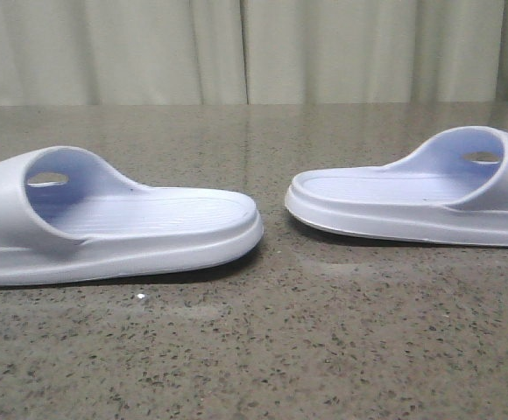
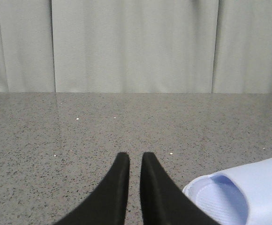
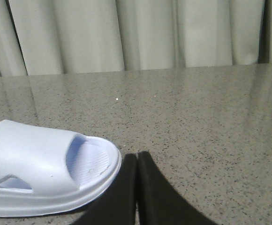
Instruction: Insert blue slippers together front up
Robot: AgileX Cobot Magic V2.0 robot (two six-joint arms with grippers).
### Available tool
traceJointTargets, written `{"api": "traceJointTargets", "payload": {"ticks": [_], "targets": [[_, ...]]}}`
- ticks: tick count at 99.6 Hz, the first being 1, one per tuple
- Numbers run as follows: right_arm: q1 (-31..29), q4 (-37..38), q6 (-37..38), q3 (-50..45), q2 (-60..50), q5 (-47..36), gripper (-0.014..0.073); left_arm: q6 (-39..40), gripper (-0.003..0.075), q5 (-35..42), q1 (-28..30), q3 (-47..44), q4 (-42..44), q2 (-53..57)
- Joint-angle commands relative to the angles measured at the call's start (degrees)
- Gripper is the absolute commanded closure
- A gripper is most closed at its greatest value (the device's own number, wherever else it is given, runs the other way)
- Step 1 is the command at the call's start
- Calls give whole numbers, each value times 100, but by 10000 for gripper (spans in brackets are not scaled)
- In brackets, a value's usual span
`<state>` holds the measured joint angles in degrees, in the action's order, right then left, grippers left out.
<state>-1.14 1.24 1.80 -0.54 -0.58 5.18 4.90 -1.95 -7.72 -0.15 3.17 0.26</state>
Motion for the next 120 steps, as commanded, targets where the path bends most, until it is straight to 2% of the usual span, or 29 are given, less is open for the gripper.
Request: {"api": "traceJointTargets", "payload": {"ticks": [1,79,97,106,112,120], "targets": [[-6,62,-34,-118,-117,-476,701,45,704,439,-38,-46,-19,164],[-6,-430,-19,-118,-117,-470,700,57,705,301,-38,-46,-465,154],[-6,-951,-19,75,-117,-425,700,492,705,379,-38,61,-2122,154],[-6,-1467,-19,344,-117,-310,700,594,705,304,-38,223,-3080,154],[-6,-1834,-19,608,-87,-211,700,594,705,276,-38,375,-3515,154],[-6,-1908,-19,977,61,-108,700,594,705,195,-38,601,-3841,154]]}}
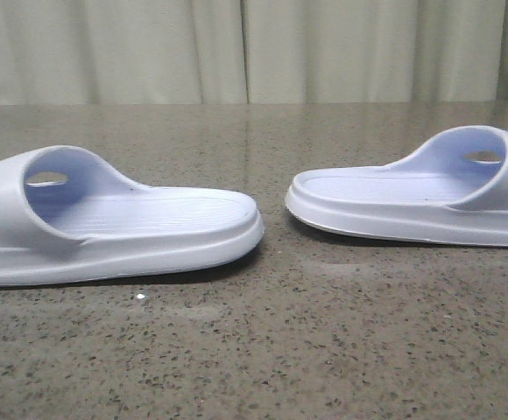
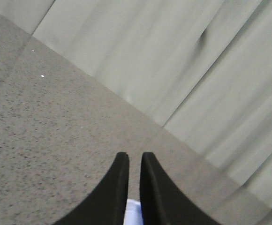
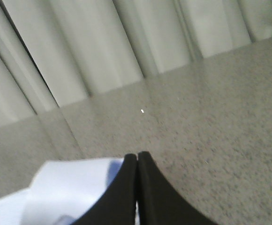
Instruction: Insert blue slippers together front up
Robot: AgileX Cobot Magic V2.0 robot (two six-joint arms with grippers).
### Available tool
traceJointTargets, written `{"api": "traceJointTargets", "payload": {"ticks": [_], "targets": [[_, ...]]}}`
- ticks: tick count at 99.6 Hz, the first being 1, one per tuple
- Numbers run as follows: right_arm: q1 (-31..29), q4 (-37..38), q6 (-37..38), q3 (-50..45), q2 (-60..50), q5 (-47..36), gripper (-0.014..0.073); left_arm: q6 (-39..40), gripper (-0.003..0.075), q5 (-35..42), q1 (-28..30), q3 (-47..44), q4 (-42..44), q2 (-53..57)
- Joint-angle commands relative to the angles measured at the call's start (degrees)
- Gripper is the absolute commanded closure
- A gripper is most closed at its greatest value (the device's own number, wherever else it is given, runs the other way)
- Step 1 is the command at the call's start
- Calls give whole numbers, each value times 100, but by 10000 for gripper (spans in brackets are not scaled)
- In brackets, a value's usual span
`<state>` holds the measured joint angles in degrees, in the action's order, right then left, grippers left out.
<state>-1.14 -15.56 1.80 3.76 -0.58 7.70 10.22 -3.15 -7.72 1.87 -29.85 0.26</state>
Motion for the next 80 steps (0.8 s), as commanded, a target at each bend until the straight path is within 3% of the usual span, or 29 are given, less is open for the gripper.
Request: {"api": "traceJointTargets", "payload": {"ticks": [1,20,33,44,59,74,80], "targets": [[-6,-229,-19,618,79,-327,700,61,705,315,-38,440,-563,154],[-6,-651,-19,1663,885,-62,700,61,705,315,-38,1006,-2179,-223],[-6,-1004,-19,2487,1667,460,700,61,705,-89,-48,1357,-2963,-669],[-6,-1029,-19,3133,2298,1025,700,20,705,-300,-48,1792,-2871,-1014],[-6,-1029,-19,3694,2865,1343,681,-174,705,-339,-48,2358,-1864,-1378],[-6,-1115,-19,3732,3069,1330,546,-198,694,-339,-48,2493,-1392,-1508],[-6,-1202,-19,3732,3080,1330,469,-325,645,-352,-48,2493,-1319,-1508]]}}
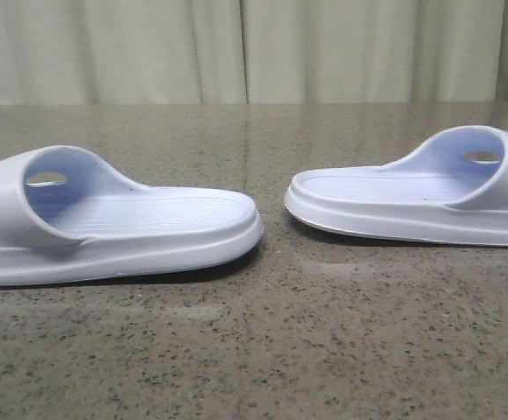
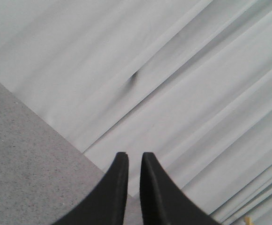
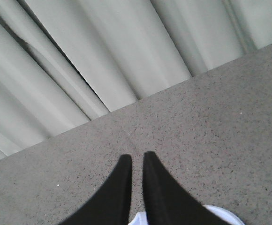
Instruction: Insert blue slippers together front up
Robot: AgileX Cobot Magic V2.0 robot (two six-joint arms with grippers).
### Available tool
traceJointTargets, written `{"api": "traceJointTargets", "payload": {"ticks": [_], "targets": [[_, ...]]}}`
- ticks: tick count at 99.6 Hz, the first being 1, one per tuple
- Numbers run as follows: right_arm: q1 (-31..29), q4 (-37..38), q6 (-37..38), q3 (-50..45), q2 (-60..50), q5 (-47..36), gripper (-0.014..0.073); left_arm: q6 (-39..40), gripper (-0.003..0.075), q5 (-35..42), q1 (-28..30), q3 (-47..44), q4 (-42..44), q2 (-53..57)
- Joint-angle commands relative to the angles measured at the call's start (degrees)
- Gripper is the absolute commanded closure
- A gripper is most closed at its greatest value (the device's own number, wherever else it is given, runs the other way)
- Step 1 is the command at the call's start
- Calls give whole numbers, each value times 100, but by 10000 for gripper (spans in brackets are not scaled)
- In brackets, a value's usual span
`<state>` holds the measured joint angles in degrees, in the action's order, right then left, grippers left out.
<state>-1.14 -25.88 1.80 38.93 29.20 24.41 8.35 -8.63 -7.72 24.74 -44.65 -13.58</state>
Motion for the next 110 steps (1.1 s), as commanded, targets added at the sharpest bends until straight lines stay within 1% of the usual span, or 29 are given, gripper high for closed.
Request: {"api": "traceJointTargets", "payload": {"ticks": [1,4,5,9,10,11,13,16,19,23,28,31,36,51,65,66,67,70,80,95,110], "targets": [[-6,-190,-19,214,103,-341,448,-179,636,197,-48,206,161,-125],[-6,-194,-19,214,103,-341,404,-266,583,197,-48,206,161,-125],[-6,-194,-19,214,103,-352,380,-299,583,197,-48,206,161,-125],[-6,-194,-19,214,103,-363,321,-390,484,218,-48,206,161,-125],[-6,-194,-19,214,103,-364,298,-421,484,232,-48,206,161,-125],[-6,-194,-19,214,103,-364,286,-433,433,244,-48,206,161,-125],[-6,-194,-19,214,103,-364,252,-446,396,258,-48,206,161,-125],[-6,-194,-19,214,116,-372,210,-459,302,303,-48,206,161,-125],[-6,-194,-19,214,127,-372,167,-459,230,348,-48,206,161,-125],[-6,-206,-19,214,155,-372,137,-459,143,436,-37,206,161,-125],[-6,-218,-19,214,166,-339,118,-459,85,520,-37,206,161,-125],[-6,-218,-19,214,166,-323,116,-459,73,520,-37,206,161,-125],[-6,-218,-19,214,166,-323,116,-459,78,474,-37,206,161,-125],[-6,-218,-19,214,166,-343,116,-310,140,-243,-37,189,161,-186],[-6,-218,-19,214,155,-343,116,480,149,-317,-37,-71,161,-345],[-6,-218,-19,214,155,-343,116,558,149,-346,-37,-90,161,-372],[-6,-218,-19,214,155,-343,116,837,149,-407,-37,-235,161,-434],[-6,-218,-19,214,155,-343,116,951,149,-439,-37,-322,161,-466],[-6,-218,-19,214,155,-343,116,1316,149,-442,-37,-598,161,-569],[-6,-218,-19,214,155,-343,116,1541,149,-216,-37,-919,161,-792],[-6,-218,-19,214,155,-343,116,1582,149,-217,-37,-1006,117,-1122]]}}
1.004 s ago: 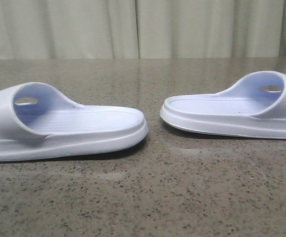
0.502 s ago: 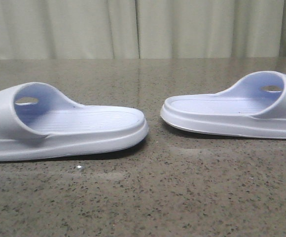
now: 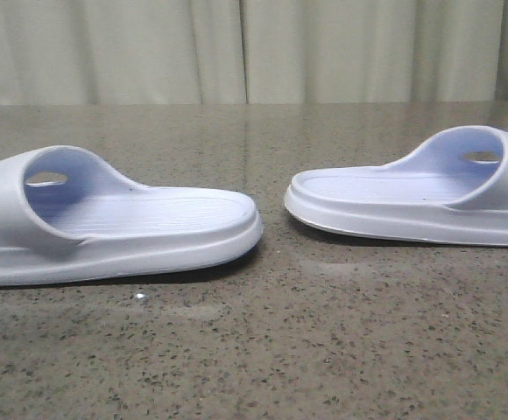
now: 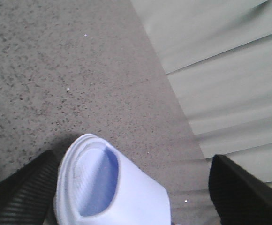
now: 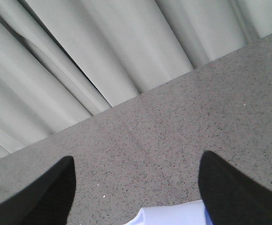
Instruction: Insert blue slippers together front up
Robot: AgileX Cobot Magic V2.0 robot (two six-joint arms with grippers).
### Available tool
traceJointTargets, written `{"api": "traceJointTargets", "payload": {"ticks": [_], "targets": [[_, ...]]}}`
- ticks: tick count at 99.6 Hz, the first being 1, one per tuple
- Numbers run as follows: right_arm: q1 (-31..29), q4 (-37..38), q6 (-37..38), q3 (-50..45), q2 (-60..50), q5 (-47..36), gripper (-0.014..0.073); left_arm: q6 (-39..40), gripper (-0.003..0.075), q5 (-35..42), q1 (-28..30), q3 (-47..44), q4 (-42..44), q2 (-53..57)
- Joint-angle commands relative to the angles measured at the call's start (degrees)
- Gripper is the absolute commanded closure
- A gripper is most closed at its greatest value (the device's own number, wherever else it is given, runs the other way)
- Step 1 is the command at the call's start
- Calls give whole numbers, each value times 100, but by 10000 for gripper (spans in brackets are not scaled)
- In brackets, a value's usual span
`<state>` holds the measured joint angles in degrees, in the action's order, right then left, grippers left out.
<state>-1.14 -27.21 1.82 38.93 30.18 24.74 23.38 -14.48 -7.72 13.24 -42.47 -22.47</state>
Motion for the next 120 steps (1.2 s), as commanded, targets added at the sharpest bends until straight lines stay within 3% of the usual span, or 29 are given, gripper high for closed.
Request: {"api": "traceJointTargets", "payload": {"ticks": [1,69,120], "targets": [[-6,-85,-21,214,57,-377,116,79,149,368,-37,144,-113,-264],[-6,-85,-21,214,57,-377,116,25,150,355,-48,156,-279,-1212],[-6,-85,-21,214,57,-377,116,-776,150,14,-48,656,-362,-1935]]}}
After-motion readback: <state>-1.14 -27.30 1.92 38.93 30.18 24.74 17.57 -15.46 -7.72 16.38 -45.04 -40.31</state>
